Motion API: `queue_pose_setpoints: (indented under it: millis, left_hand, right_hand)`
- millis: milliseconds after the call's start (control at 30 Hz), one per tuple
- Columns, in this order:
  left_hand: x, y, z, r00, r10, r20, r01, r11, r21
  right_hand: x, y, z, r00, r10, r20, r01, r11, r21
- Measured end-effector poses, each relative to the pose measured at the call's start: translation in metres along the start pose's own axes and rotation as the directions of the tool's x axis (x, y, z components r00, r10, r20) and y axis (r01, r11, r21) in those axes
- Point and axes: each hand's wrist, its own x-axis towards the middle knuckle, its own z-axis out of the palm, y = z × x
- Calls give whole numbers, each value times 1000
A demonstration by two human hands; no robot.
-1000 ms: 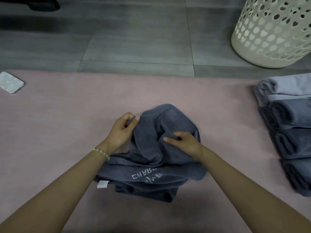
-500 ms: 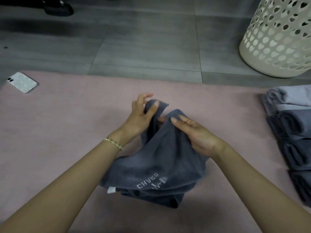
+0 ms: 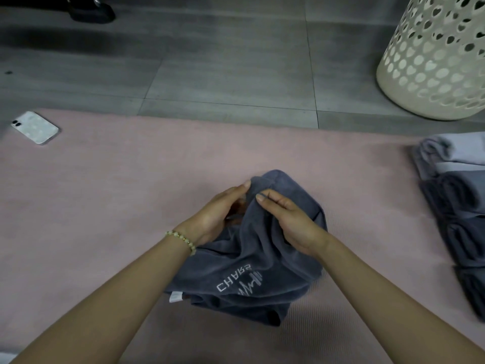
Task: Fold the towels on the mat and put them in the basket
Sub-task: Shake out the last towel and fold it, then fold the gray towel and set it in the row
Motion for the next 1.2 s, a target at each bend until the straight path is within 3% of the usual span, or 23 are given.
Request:
queue_pose_setpoints:
  millis: [100,367,500,600,767,900,967,1100,1200]
  left_hand:
    - [-2,3,0,998,41,39,-41,999,-10]
    - [-8,12,13,923,367,-115,-363,930,57]
    - [-12,17,17,895,444,-46,-434,890,141]
    - [-15,27,17,905,423,44,-423,887,187]
    - [-11,34,16,937,347,47,-346,898,271]
    - [-12,28,16,984,175,-32,-175,985,5]
    - [-11,24,16,991,127,-45,-128,991,-26]
    - [-16,25,21,990,143,19,-144,987,75]
    - [-23,31,23,961,259,96,-274,938,212]
  right_hand:
    - [-2,-2,2,999,-27,-20,27,1000,8]
    - [-7,-12,0,990,-131,-58,131,991,-3]
    - [-8,-21,-2,974,-224,-41,220,971,-92]
    - [-11,-24,-4,975,-223,14,221,950,-221]
    - [-15,-27,-1,974,-212,86,228,930,-287]
    - [-17,-33,-2,962,-268,54,273,930,-247]
    - [-17,-39,-6,943,-334,-10,321,914,-246]
    - [-13,-41,-10,884,-460,-80,408,845,-346]
    - [-12,-40,-11,869,-477,-132,415,848,-329]
